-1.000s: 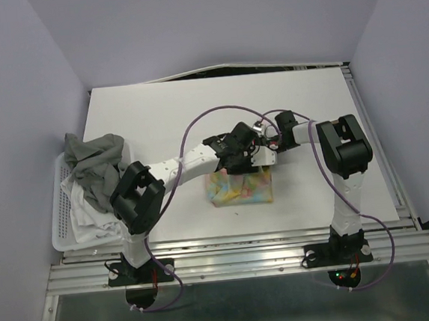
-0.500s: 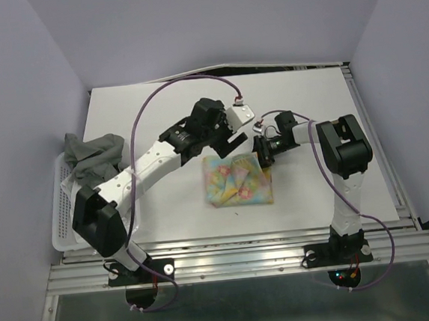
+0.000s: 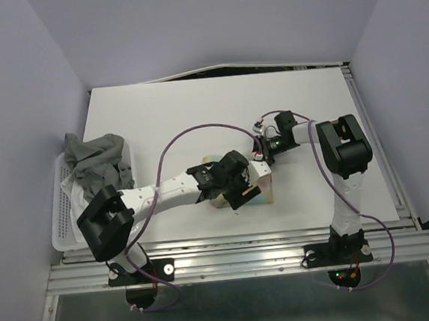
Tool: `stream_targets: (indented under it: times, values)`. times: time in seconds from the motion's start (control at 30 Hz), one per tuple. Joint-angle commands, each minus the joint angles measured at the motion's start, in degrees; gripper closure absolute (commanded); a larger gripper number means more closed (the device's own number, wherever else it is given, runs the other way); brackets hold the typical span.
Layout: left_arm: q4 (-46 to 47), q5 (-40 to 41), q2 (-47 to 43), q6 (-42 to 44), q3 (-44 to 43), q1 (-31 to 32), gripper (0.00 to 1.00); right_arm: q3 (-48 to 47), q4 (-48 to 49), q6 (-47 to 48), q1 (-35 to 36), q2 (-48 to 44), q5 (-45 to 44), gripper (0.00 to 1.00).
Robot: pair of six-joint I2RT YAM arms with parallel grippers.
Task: Fold and stack the skirts
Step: Fold the skirt
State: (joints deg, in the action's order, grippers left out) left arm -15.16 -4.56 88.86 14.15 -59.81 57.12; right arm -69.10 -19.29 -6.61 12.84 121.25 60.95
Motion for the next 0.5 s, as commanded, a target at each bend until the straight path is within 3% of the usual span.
stream_targets:
  times: [0.0,0.13,0.33,0.43,0.47]
  values:
    - [5.0,7.9,1.0,-1.3,-1.0,2.3,0.17,1.3,-2.1,3.0,0.6,2.1,-12.7,0.62]
    - [5.1,10.5,5.2,-1.5,-2.1,1.9,0.18,1.4,-2.1,3.4,0.6,2.3,-13.0,0.62]
    - [6.9,11.8,6.5,-1.8,-1.4,-0.9,0.33,1.2,-2.6,4.4,0.6,2.3,-13.2,0.62]
    - [7.2,11.7,5.0,-2.1,-1.3,-2.8,0.52,1.3,-2.8,5.1,0.6,2.4,-13.8,0.65]
    - [7.2,10.6,3.7,-2.0,-1.3,-3.9,0.64,1.3,-2.7,5.5,0.6,2.4,-14.2,0.66]
